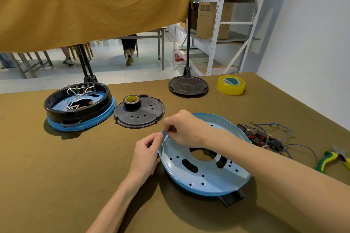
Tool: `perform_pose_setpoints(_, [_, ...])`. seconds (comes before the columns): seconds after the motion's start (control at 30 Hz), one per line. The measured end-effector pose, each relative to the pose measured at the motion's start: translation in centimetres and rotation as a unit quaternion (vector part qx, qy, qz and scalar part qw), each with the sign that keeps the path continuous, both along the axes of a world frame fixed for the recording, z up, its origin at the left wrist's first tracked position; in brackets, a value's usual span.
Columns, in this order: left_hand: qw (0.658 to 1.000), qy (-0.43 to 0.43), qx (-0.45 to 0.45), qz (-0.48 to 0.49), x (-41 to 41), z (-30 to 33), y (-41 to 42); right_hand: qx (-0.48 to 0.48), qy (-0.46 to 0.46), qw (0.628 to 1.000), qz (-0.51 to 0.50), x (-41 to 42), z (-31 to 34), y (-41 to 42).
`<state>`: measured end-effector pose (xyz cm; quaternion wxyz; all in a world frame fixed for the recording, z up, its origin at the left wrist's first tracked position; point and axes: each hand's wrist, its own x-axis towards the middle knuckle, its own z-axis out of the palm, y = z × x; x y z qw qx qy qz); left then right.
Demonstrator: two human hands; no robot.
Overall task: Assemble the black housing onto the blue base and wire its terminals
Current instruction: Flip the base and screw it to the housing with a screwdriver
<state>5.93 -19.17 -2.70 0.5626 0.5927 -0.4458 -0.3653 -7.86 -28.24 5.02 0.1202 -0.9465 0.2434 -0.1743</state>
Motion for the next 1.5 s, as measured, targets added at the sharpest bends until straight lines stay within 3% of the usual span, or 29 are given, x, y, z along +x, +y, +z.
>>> perform_pose_setpoints(0.2, [0.999,0.012,-0.030,-0.010,-0.1,-0.1,0.3,0.008,-0.053,0.998,-0.037,-0.6,-0.8,-0.2])
perform_pose_setpoints(0.57, [1.000,0.002,-0.016,-0.019,0.0,-0.1,0.3,0.062,-0.021,0.996,-0.065,-0.3,-1.0,-0.9])
perform_pose_setpoints(0.77, [1.000,0.002,-0.016,0.013,-0.3,-0.2,0.1,0.136,-0.120,0.979,-0.090,-1.8,0.1,-2.3])
perform_pose_setpoints(1.5, [0.996,-0.068,-0.037,0.054,-0.5,0.3,0.5,0.112,-0.115,0.986,-0.045,-1.6,-1.8,-1.6])
